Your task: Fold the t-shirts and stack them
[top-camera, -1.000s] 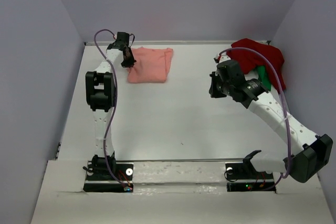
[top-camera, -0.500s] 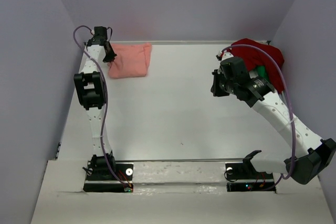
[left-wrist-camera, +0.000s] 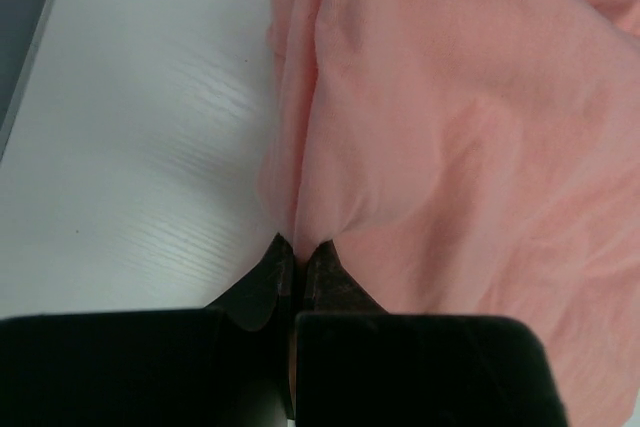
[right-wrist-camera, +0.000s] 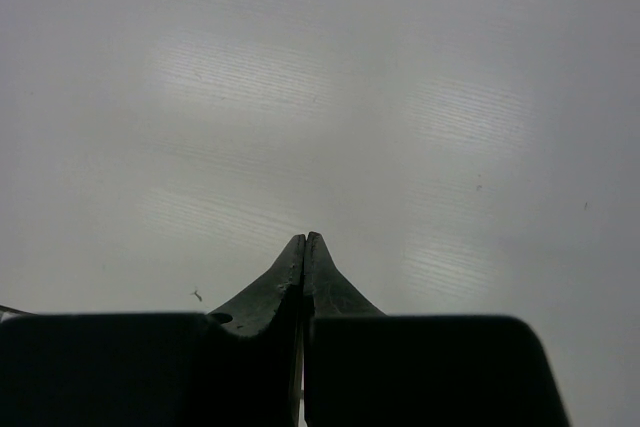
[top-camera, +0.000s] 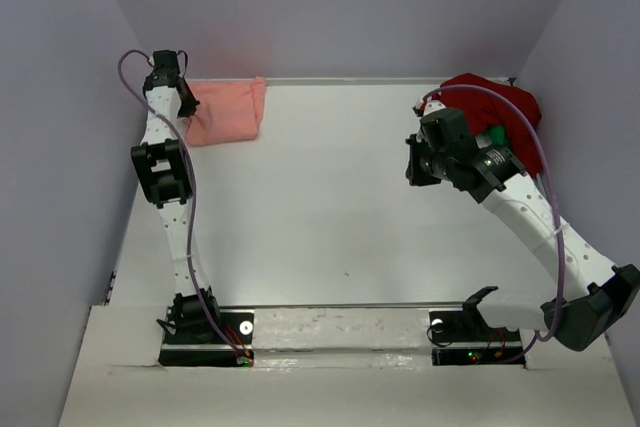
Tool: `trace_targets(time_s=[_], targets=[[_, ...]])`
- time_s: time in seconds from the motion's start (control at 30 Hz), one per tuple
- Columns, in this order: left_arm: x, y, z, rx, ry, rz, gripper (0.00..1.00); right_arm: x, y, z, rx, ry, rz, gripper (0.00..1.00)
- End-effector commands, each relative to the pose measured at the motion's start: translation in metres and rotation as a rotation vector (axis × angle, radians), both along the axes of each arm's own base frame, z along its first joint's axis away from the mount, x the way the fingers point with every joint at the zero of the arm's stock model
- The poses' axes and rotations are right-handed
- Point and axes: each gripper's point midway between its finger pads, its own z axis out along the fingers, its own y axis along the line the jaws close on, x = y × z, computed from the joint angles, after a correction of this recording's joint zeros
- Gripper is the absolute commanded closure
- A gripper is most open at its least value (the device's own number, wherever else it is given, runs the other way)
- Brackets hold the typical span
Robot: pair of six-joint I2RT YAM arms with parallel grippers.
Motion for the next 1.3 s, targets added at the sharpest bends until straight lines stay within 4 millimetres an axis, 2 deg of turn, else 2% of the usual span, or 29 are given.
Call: trace_targets(time_s=[0.0,0.2,0.43,0.63,1.03,1.13,1.27], targets=[[0.003,0.023,0.021,0.023,-0.043,0.009,1.0,0.0,-0.003,0.019,-0.004,-0.043,0.0,1.0],[0.004,0.045,0.026,0.028,-0.069,0.051,1.0,-0.001,-0.003,0.014,-0.004,-0.027,-0.006,1.0],[0.004,0.06,0.026,0.037,-0.082,0.071,1.0,-0.001,-0.003,0.013,-0.007,-0.021,-0.002,1.0],[0.009,0.067,0.017,0.074,-0.085,0.063,1.0,-0.004,-0.003,0.006,-0.009,-0.004,-0.001,1.0],[0.035,0.064,0.032,0.134,-0.198,-0.087,1.0,-0.006,-0.004,0.002,-0.021,0.007,0.004,1.0],[0.039,0.073,0.038,0.191,-0.207,-0.101,1.0,-0.006,-0.005,0.0,-0.027,0.01,0.005,1.0],[0.037,0.089,0.036,0.195,-0.212,-0.075,1.0,-0.005,-0.004,-0.003,-0.03,0.016,0.007,1.0]])
